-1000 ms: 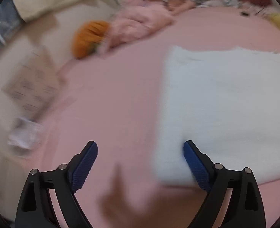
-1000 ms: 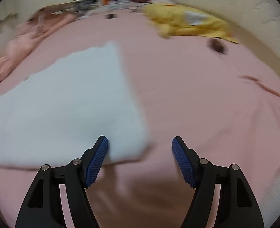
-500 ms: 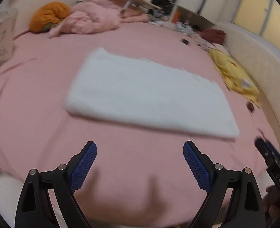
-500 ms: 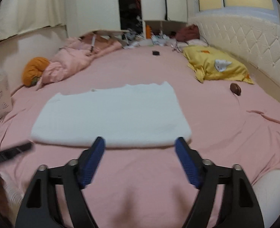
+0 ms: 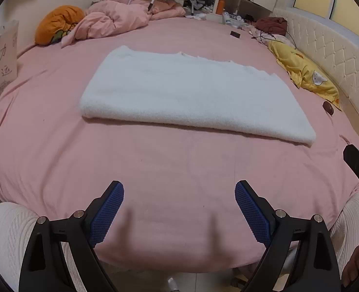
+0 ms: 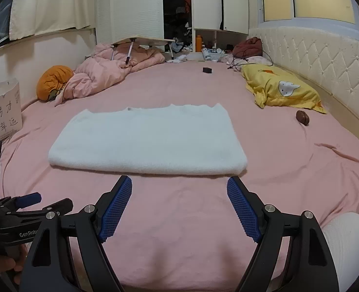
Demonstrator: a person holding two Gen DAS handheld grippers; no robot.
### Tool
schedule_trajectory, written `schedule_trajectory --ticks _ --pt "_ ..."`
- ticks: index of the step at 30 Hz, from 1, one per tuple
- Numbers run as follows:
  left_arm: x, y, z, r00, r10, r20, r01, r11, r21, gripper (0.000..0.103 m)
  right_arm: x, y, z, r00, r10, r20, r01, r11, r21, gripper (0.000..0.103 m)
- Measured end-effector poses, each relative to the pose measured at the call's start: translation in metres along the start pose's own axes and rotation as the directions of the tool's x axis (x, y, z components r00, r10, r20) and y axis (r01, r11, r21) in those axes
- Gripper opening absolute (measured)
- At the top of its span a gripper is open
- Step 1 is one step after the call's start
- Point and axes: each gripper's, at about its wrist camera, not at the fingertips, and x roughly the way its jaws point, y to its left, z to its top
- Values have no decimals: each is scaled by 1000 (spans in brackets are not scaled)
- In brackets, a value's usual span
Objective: Fold clothes
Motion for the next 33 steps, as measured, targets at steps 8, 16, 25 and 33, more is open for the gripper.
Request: schedule_trajectory --ticks 8,16,25,33 --pt "-4 8 -2 1000 -7 -2 7 1000 -9 93 -1 3 1 1000 8 5 -8 1000 -3 81" --pt "8 18 0 997 -68 -37 65 995 -79 93 11 -2 -2 999 18 -32 -17 1000 14 81" --pt "38 55 6 965 -246 -86 206 923 -325 93 37 -12 -10 987 97 -126 -86 993 87 81" --pt "75 123 7 859 -508 67 412 608 -678 93 69 -31 -21 948 236 -213 -181 952 247 81"
